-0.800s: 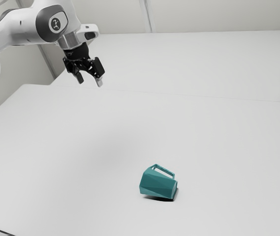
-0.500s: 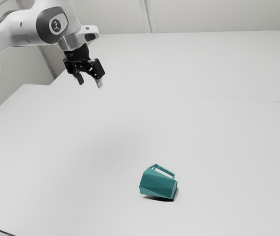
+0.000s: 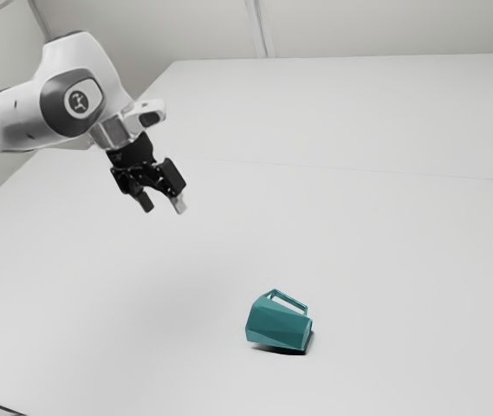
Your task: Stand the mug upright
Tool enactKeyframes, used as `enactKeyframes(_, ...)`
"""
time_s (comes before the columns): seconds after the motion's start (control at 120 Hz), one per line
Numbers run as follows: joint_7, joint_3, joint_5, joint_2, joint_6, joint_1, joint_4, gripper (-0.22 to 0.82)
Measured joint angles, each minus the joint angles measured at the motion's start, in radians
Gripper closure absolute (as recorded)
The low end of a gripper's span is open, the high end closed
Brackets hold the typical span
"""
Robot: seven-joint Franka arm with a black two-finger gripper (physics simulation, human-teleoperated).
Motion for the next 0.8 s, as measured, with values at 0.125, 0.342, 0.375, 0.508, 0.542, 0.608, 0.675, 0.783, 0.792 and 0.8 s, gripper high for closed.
enactKeyframes(0.125, 0.002, -0.009, -0.048, -0.04, 0.057, 0.0, -0.101, 0.0)
enactKeyframes(0.342, 0.054, -0.019, -0.227, -0.049, 0.112, 0.013, -0.226, 0.0)
enactKeyframes(0.375, 0.077, -0.019, -0.279, -0.048, 0.117, 0.022, -0.255, 0.0)
enactKeyframes(0.508, 0.186, -0.019, -0.449, -0.032, 0.123, 0.037, -0.316, 0.0)
enactKeyframes(0.542, 0.217, -0.019, -0.488, -0.03, 0.123, 0.038, -0.335, 0.0)
enactKeyframes(0.608, 0.274, -0.019, -0.544, -0.023, 0.124, 0.038, -0.361, 0.0)
enactKeyframes(0.675, 0.325, -0.019, -0.578, -0.005, 0.124, 0.036, -0.377, 0.0)
enactKeyframes(0.783, 0.399, -0.019, -0.613, 0.039, 0.128, 0.037, -0.38, 0.0)
enactKeyframes(0.792, 0.405, -0.019, -0.617, 0.042, 0.128, 0.037, -0.38, 0.0)
enactKeyframes(0.8, 0.411, -0.019, -0.621, 0.044, 0.129, 0.037, -0.38, 0.0)
